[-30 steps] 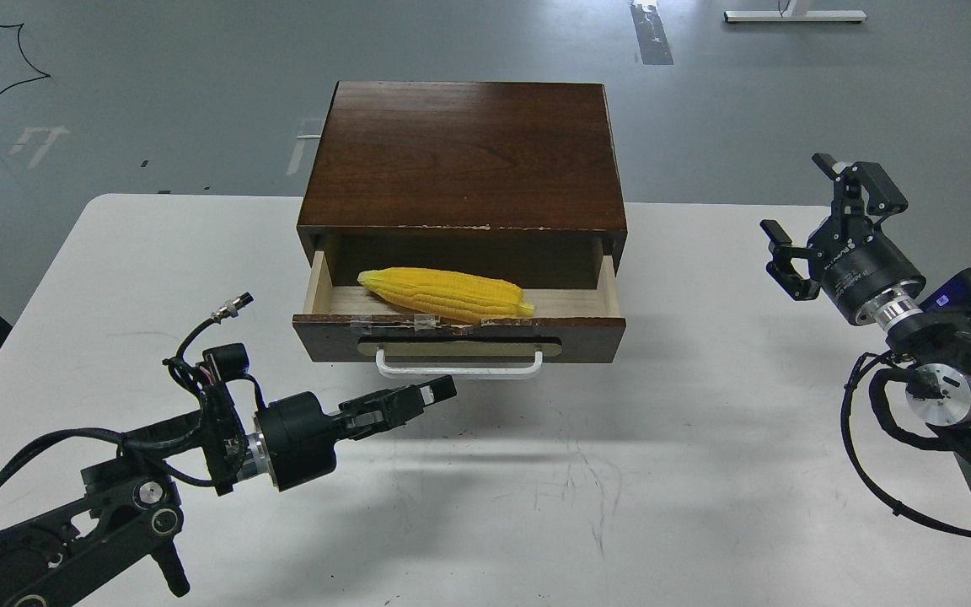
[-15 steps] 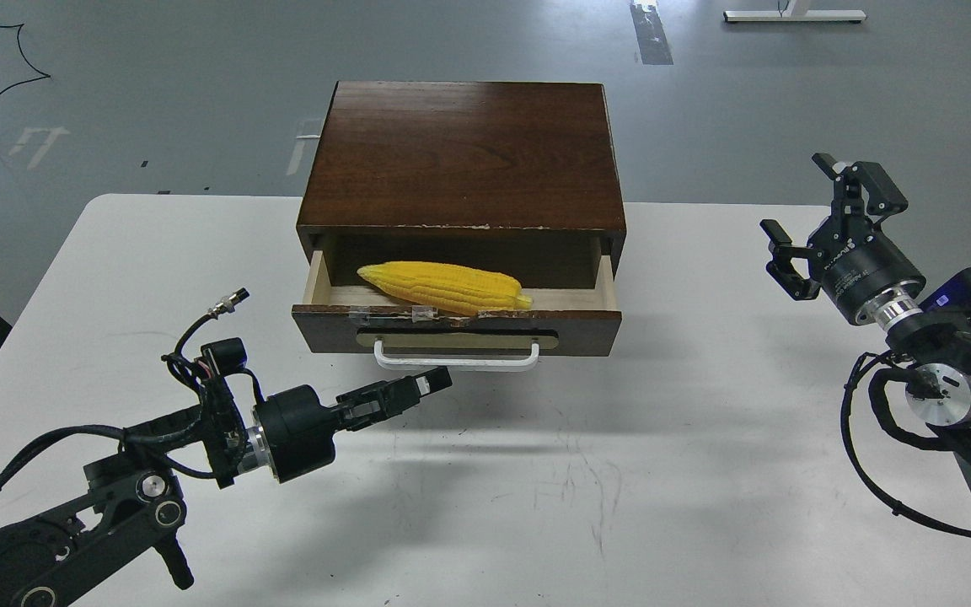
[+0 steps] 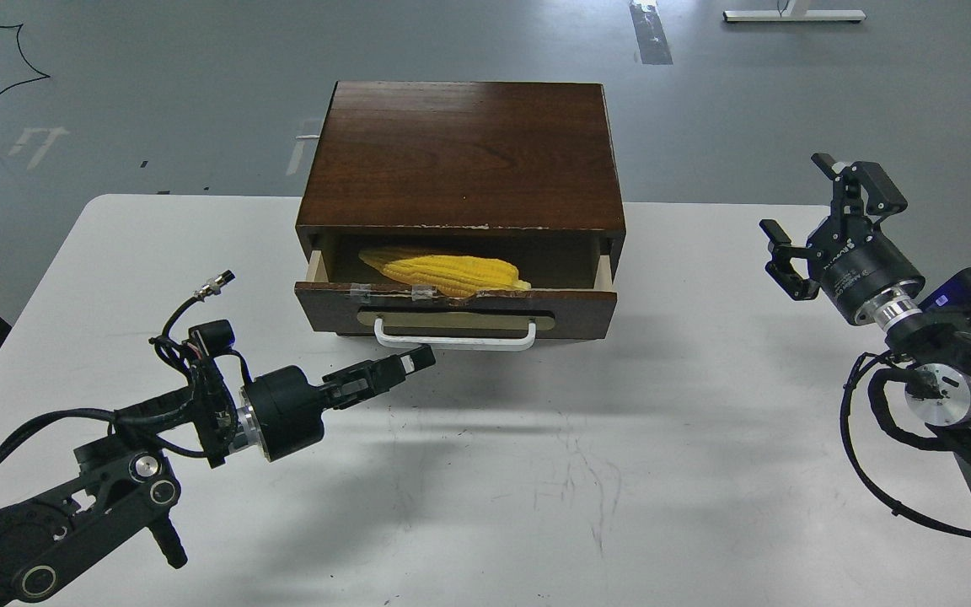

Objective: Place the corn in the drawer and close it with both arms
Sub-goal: 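Push the drawer closed with the left gripper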

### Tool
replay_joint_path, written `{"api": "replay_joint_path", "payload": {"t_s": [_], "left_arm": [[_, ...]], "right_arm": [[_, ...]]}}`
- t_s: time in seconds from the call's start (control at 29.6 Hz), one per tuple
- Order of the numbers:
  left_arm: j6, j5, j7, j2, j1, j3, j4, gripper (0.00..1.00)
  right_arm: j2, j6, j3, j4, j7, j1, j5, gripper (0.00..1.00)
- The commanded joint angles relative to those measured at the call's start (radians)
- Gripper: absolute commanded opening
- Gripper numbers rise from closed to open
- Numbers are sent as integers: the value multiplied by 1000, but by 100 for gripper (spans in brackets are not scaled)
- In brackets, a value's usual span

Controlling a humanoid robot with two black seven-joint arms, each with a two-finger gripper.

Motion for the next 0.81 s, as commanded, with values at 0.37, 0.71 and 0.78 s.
{"api": "replay_joint_path", "payload": {"t_s": [0.37,0.71,0.78], "left_arm": [[4,0,0,-40,-53,2,91,0],[7,0,2,-68,-92,3,155,0],[14,0,2,-76,-95,3,165,0]], "right_arm": [[0,-3,0,1,0,-11,0,100],[0,-5,0,1,0,-22,0,100],[0,-6,0,1,0,-25,0,100]]}}
